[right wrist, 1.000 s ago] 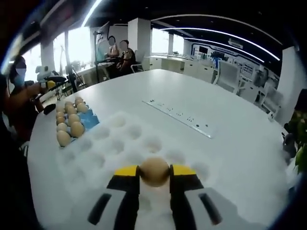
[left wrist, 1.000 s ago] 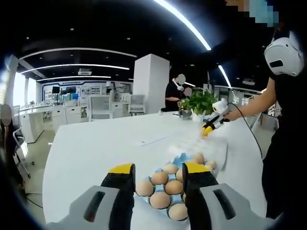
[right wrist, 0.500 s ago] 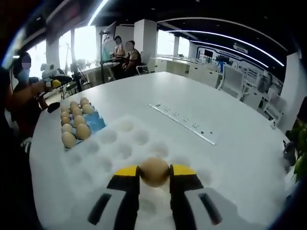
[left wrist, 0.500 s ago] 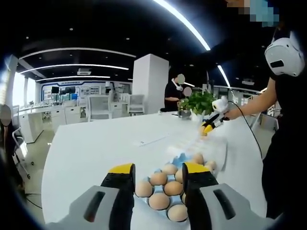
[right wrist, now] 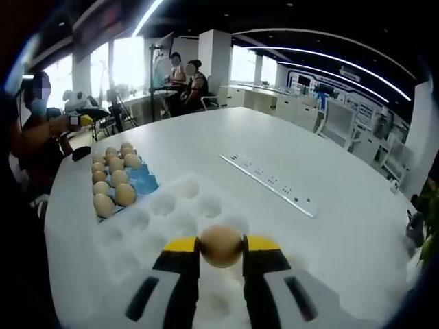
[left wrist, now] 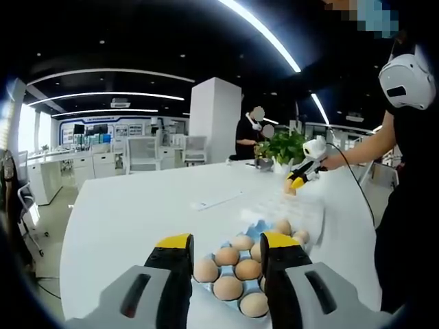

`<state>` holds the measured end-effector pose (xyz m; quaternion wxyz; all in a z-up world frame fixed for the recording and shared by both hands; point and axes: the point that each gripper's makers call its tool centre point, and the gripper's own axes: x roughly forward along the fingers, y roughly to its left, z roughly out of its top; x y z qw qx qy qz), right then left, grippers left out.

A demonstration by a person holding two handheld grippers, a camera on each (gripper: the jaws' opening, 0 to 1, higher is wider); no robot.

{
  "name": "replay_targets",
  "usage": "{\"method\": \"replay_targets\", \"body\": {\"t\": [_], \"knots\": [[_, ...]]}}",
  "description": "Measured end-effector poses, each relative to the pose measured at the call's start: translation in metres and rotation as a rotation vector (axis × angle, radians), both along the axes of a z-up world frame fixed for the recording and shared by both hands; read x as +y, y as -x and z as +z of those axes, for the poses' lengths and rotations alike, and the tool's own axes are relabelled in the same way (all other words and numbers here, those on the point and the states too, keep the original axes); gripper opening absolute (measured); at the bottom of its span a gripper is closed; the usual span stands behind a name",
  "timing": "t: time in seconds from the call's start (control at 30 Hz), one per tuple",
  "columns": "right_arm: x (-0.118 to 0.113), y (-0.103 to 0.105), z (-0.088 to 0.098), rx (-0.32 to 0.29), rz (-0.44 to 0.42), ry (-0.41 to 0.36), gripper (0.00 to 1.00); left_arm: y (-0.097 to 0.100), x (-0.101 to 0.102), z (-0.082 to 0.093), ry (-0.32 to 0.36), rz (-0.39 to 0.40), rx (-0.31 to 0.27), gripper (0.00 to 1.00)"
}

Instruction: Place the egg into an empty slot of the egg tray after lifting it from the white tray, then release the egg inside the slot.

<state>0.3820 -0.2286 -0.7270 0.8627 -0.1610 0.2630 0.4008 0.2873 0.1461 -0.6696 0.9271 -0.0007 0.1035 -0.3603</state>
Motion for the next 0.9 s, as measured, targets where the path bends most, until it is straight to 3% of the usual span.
{"method": "replay_targets", "body": {"t": [0.67, 0.9], "knots": [[0.026, 0.002, 0.005, -0.005, 0.056, -0.014, 0.23, 0.000, 0.000, 0.001, -0.002, -0.007, 0.001, 0.39], [0.046, 0.005, 0.008, -0.007, 0.101, -0.024, 0.23, 0.000, -0.002, 0.000, -0.001, -0.010, 0.004, 0.39]]}}
